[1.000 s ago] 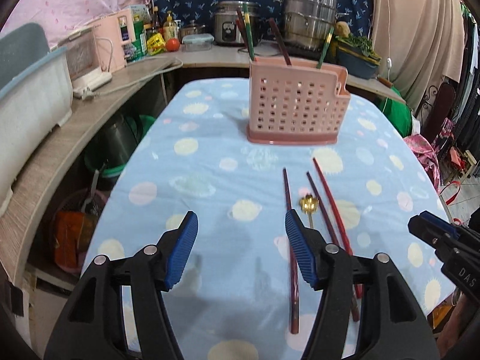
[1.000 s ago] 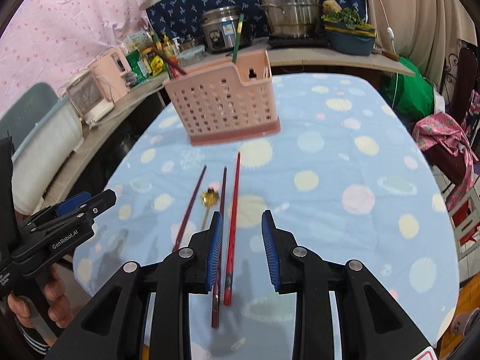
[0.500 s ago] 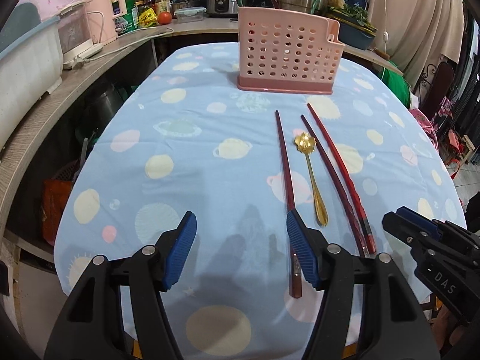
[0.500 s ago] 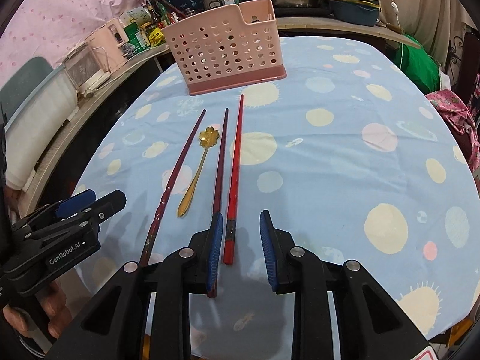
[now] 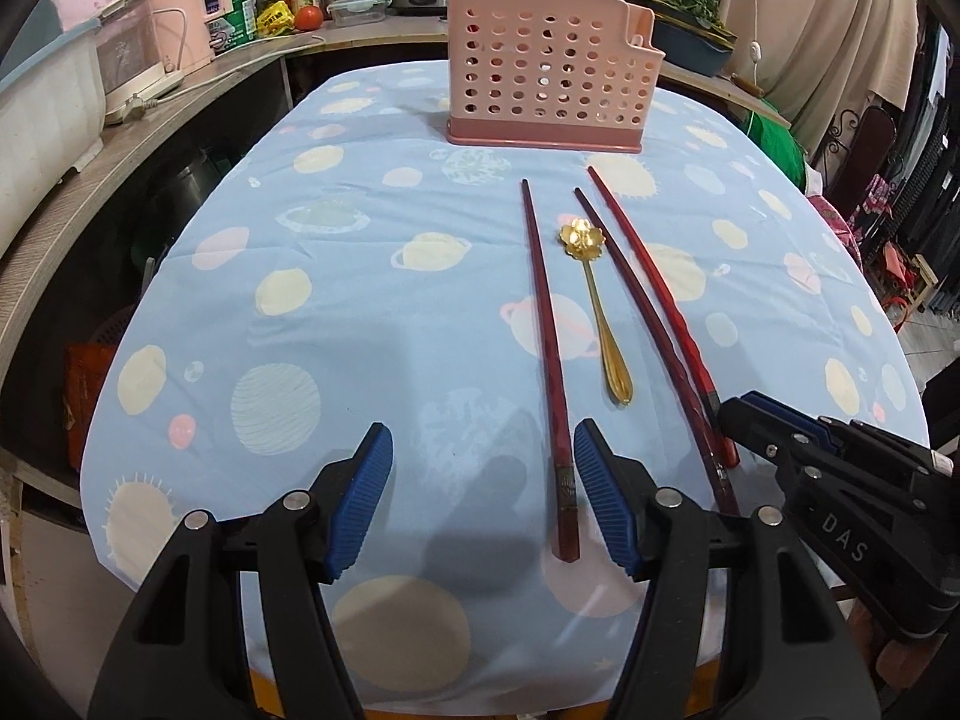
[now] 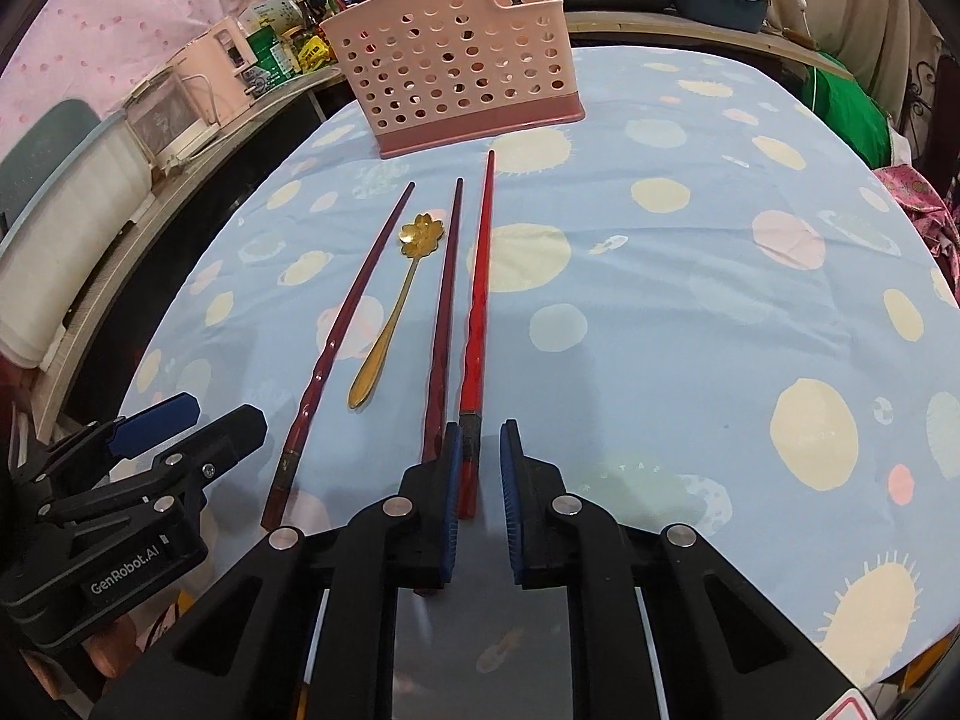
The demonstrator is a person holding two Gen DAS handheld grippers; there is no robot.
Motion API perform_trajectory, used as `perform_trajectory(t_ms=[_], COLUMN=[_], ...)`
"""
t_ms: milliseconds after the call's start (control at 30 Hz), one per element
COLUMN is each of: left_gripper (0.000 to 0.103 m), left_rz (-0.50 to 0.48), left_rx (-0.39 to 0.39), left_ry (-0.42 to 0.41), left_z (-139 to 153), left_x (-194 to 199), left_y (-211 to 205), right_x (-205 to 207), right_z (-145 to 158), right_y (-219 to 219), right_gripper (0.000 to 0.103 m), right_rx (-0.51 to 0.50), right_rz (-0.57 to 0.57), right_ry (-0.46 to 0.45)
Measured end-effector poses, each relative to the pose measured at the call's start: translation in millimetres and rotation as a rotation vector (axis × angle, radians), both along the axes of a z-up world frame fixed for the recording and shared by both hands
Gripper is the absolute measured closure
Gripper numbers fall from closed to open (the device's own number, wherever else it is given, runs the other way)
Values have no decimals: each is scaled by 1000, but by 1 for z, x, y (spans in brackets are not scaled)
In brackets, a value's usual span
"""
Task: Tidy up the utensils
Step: 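Grasp a dark red chopstick with the left tool while the right tool grasps the red chopstick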
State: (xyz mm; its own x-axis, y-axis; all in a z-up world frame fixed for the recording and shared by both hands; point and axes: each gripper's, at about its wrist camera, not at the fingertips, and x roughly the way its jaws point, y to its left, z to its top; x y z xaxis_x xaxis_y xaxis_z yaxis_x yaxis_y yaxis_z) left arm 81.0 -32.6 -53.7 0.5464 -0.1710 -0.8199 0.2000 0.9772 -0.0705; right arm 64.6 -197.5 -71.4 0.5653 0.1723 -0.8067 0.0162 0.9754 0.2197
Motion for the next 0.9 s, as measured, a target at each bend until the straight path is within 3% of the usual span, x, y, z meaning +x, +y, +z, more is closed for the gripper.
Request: perform_trajectory(t_ms=[700, 900], left_gripper=[44, 58], left_rz=[-38, -49], left_rx=[-5, -4], left_ry=[56, 51], left_z=[-18, -17], left_x=[-5, -7], left_y=[-11, -11], right_x=[2, 1], right_z=[-5, -5], right_y=[2, 2], right_gripper=[96, 96], right_rx=[-8, -6], right_rz=[6, 6], right_ry=[10, 10])
